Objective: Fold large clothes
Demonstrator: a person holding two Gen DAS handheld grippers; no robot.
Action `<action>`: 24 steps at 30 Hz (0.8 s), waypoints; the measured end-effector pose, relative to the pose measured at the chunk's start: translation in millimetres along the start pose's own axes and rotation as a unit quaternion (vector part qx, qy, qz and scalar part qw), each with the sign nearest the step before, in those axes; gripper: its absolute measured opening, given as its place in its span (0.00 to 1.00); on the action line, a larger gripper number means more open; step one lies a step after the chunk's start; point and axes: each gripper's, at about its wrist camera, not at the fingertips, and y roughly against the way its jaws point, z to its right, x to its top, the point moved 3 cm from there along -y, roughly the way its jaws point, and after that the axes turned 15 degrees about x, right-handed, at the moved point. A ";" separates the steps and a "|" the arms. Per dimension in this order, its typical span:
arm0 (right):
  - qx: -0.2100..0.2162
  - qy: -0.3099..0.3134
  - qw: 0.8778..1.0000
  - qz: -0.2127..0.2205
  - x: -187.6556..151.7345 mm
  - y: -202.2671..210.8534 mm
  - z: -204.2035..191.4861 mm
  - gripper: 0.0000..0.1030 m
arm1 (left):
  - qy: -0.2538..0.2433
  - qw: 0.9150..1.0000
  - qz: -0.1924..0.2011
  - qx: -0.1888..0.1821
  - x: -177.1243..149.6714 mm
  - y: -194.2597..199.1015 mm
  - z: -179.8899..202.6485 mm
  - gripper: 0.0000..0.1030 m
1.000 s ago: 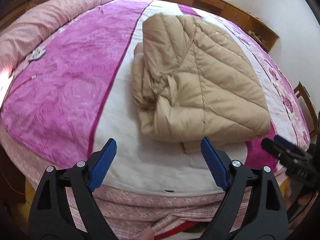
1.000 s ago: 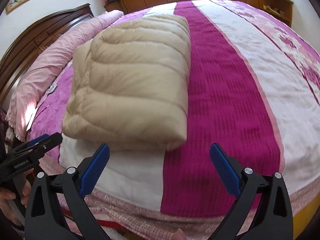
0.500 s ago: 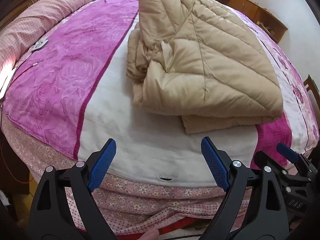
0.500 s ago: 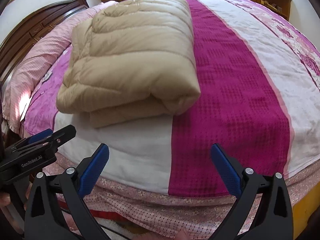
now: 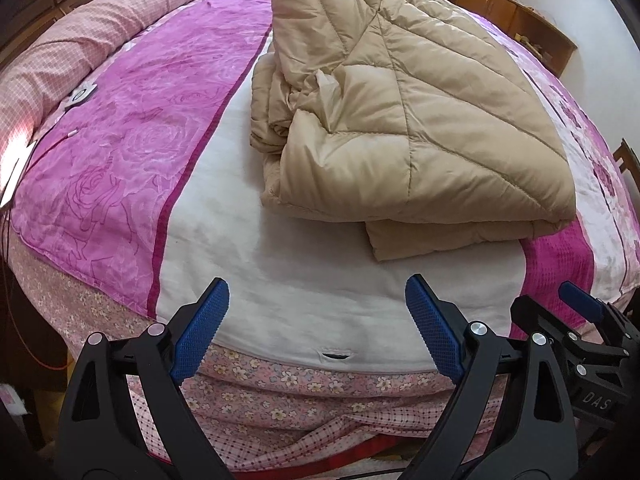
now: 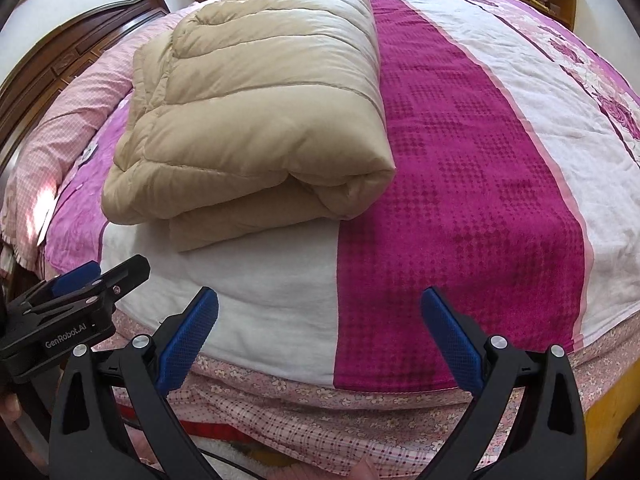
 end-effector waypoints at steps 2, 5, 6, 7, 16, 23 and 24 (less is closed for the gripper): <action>0.000 0.000 1.000 -0.001 -0.2 0.1 -0.4 0.95 | -0.001 1.000 0.000 0.000 -0.9 1.3 1.5 0.87; 0.001 -0.001 1.000 -0.001 0.1 -0.4 -0.1 0.95 | -0.003 1.000 0.001 0.002 -1.3 1.7 2.5 0.87; 0.001 -0.001 1.000 -0.001 -0.1 -0.3 -0.3 0.95 | -0.003 1.000 0.000 0.002 -1.6 2.0 3.0 0.87; 0.001 -0.001 1.000 -0.002 -0.2 -0.5 -0.3 0.95 | -0.004 1.000 0.001 0.003 -1.3 2.0 3.4 0.87; 0.001 -0.003 1.000 -0.003 -0.7 -2.1 -1.6 0.95 | -0.009 1.000 0.000 0.004 -2.2 2.3 4.0 0.87; 0.001 -0.003 1.000 -0.004 -0.8 -2.5 -1.7 0.95 | -0.013 1.000 0.000 0.003 -2.7 2.7 6.7 0.87; 0.001 -0.003 1.000 -0.003 -0.7 -2.5 -1.6 0.95 | -0.013 1.000 0.000 0.003 -2.7 2.6 6.7 0.87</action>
